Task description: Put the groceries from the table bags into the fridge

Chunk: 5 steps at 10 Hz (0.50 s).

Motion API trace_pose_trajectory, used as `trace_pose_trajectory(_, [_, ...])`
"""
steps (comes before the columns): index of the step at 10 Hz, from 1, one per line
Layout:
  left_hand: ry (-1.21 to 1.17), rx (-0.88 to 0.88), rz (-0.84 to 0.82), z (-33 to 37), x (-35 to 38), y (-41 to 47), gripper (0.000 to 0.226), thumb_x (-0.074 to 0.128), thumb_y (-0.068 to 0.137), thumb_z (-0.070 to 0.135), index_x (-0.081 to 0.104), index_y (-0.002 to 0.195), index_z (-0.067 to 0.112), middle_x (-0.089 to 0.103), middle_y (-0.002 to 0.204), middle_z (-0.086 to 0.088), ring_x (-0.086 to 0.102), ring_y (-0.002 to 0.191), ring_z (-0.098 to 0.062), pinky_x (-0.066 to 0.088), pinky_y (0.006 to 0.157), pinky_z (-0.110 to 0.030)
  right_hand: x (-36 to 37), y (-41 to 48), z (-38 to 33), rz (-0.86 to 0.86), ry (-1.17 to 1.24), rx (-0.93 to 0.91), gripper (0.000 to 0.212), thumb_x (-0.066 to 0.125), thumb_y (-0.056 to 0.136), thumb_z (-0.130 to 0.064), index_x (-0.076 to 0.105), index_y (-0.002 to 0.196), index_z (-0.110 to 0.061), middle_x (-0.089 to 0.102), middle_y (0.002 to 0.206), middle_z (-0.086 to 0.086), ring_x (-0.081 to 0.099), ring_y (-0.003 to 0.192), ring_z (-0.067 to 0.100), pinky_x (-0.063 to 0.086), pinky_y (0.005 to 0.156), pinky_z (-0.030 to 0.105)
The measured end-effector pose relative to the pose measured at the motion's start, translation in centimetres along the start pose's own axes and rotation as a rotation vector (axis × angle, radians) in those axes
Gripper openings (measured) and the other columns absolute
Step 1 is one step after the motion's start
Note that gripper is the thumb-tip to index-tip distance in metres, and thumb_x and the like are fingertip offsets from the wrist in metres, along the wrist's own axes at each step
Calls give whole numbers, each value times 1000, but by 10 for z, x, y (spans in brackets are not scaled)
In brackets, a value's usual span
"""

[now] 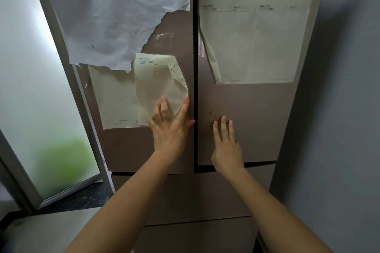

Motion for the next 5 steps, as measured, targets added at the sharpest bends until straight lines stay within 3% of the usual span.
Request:
trace_pose_trajectory(1, [25,-29,-49,5,1,10,80,57,90,60,12,154,44,6,148,-19,17,132,-40,39,98,-57,-1,-1,0,3,-3,-6,95,50,91,-9,-16,158,-19,-37,160,4,-29,149,29,36,116,42])
trace_pose_trajectory(2, [38,-57,-176,12,14,20,82,52,95,55,-6,153,46,-4,150,-19,6,134,-39,34,105,-56,-4,-2,2,-1,-6,-24,96,51,90,-6,-15,158,-21,-38,159,3,-28,149,28,39,113,41])
trace_pose_trajectory(4, [22,-34,-244,9,18,18,82,46,98,54,-13,153,45,-14,154,-20,-1,137,-40,31,107,-59,-13,-3,3,-56,-14,-51,91,49,92,-9,-11,159,-22,-37,160,3,-25,150,28,41,111,41])
trace_pose_trajectory(5, [62,3,-298,12,11,18,84,45,99,50,-21,152,42,-17,154,-23,-2,138,-42,31,106,-58,-43,3,0,-29,150,-60,65,46,100,-21,19,159,-20,-2,169,5,3,155,24,35,116,42])
Point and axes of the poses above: each hand's wrist, its own y-axis towards the middle knuckle, its own x-axis out of the palm, z = x × y, the point moved 7 cm from there along y, towards the middle knuckle
